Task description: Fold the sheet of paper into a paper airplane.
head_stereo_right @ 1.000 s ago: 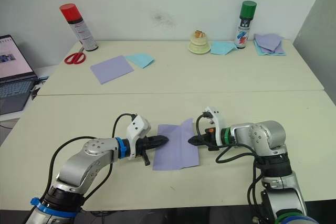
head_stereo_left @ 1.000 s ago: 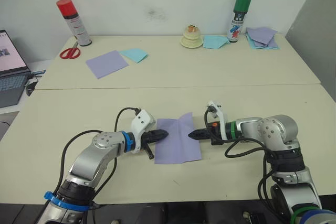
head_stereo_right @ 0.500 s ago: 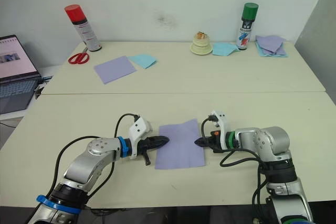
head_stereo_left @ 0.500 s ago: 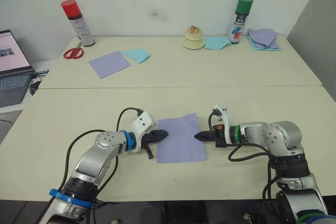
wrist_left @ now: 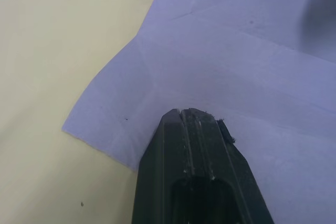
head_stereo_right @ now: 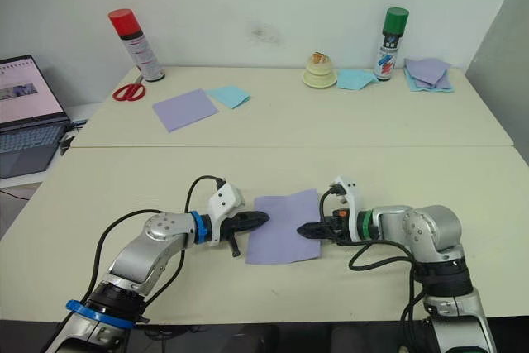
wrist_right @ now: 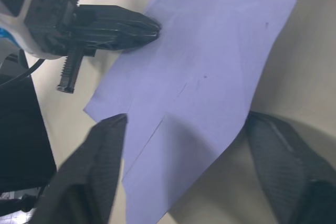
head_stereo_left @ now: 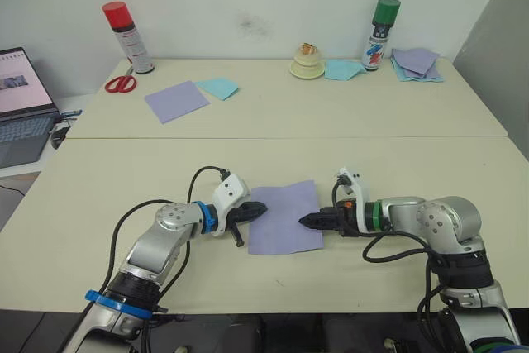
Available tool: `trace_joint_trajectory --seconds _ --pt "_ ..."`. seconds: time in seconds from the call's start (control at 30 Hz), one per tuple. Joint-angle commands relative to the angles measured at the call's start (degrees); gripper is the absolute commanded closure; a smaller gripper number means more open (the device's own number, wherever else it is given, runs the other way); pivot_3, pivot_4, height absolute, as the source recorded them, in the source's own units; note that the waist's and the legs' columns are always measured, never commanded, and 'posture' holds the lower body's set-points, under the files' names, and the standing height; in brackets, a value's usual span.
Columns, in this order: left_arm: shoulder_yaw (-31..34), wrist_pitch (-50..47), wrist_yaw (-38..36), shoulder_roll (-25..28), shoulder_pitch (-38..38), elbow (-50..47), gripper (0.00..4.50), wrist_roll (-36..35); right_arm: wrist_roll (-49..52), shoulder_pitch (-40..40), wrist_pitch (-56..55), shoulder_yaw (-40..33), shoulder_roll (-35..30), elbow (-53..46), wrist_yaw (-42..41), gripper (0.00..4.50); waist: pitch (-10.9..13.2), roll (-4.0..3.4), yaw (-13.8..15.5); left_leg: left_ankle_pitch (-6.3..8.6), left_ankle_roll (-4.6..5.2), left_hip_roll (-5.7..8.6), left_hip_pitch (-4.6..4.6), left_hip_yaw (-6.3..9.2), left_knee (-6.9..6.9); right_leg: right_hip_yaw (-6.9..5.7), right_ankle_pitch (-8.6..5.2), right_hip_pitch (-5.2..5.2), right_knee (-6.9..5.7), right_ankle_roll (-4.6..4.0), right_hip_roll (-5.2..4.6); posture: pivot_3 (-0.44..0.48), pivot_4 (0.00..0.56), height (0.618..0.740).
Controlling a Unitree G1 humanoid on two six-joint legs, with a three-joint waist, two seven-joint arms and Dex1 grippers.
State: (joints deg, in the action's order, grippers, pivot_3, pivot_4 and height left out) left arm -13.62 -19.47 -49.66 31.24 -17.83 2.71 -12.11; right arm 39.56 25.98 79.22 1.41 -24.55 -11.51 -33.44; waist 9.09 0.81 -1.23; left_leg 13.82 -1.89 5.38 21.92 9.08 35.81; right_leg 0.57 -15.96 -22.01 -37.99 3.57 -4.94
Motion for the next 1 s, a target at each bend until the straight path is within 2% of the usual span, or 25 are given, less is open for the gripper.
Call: trace_joint_trajectory --seconds 0.03,0.1,0.2,0.3,0.53,0.63,0.73,1.0 --pt "-2.3 0.9 0.0 1.0 0.4 3.9 4.5 4.6 -9.1 -1.2 -17.0 6.4 -9.0 -4.3 -5.8 0.07 0.0 0.0 0.1 0.0 0.0 0.0 0.0 -0.01 0.01 -0.01 0.0 0.01 0.02 0.02 0.0 0.0 0.15 0.74" --pt "-2.9 2.4 -0.3 1.4 0.2 5.3 4.5 5.8 -15.6 -1.6 -33.5 8.5 -12.1 -5.0 -9.7 0.07 0.0 0.01 0.3 0.0 0.02 0.04 0.01 -0.03 0.04 -0.06 -0.15 -0.01 0.05 0.31 -0.01 0.0 0.15 0.74" --pt "-3.0 3.9 -0.6 1.1 -0.4 6.7 4.5 6.4 -15.1 -1.5 -44.9 4.5 -8.9 -4.3 -10.6 0.07 0.0 -0.02 -0.1 0.0 0.01 -0.05 -0.02 -0.09 0.01 -0.07 -0.18 0.06 0.05 0.38 -0.01 0.0 0.15 0.74" --pt "-2.7 4.6 -0.9 0.4 -1.2 7.9 4.5 6.5 -13.7 -2.3 -51.1 5.5 -4.5 -4.1 -14.5 0.7 0.0 -0.03 -0.2 0.0 0.0 -0.16 -0.08 -0.01 0.01 -0.07 -0.17 0.12 0.01 0.37 -0.03 0.0 0.15 0.74" --pt "-2.6 5.8 -0.7 0.0 -1.0 8.5 4.5 7.0 -24.0 -4.5 -60.1 15.5 3.9 4.7 -11.6 3.26 0.0 -0.02 -0.2 0.0 0.0 -0.03 -0.11 0.09 0.03 -0.07 0.0 0.14 0.03 0.08 0.0 0.0 0.15 0.74" --pt "-2.7 5.8 -0.6 -0.2 -1.0 8.2 4.5 7.0 -28.5 -5.5 -60.4 18.3 4.9 8.7 -9.8 4.35 0.0 -0.02 -0.2 -0.01 0.0 -0.02 -0.11 0.08 0.02 -0.03 0.01 -0.04 0.01 0.05 0.03 0.0 0.15 0.74" --pt "-3.1 6.6 -0.8 -0.2 -1.2 8.1 4.5 7.7 -31.1 -6.8 -59.7 19.1 4.9 12.4 -8.2 4.47 0.0 -0.02 -0.1 0.0 0.0 -0.01 -0.11 0.08 0.03 -0.02 0.01 -0.08 0.02 0.05 0.03 0.0 0.15 0.74" --pt "-3.4 6.9 -0.8 -0.5 -0.7 7.4 4.5 8.5 -33.2 -8.0 -60.6 12.5 4.5 18.9 -1.1 4.47 -0.3 -0.02 0.0 0.0 0.01 -0.01 -0.29 0.07 0.03 0.03 0.0 0.05 0.02 0.07 0.04 0.0 0.15 0.74"
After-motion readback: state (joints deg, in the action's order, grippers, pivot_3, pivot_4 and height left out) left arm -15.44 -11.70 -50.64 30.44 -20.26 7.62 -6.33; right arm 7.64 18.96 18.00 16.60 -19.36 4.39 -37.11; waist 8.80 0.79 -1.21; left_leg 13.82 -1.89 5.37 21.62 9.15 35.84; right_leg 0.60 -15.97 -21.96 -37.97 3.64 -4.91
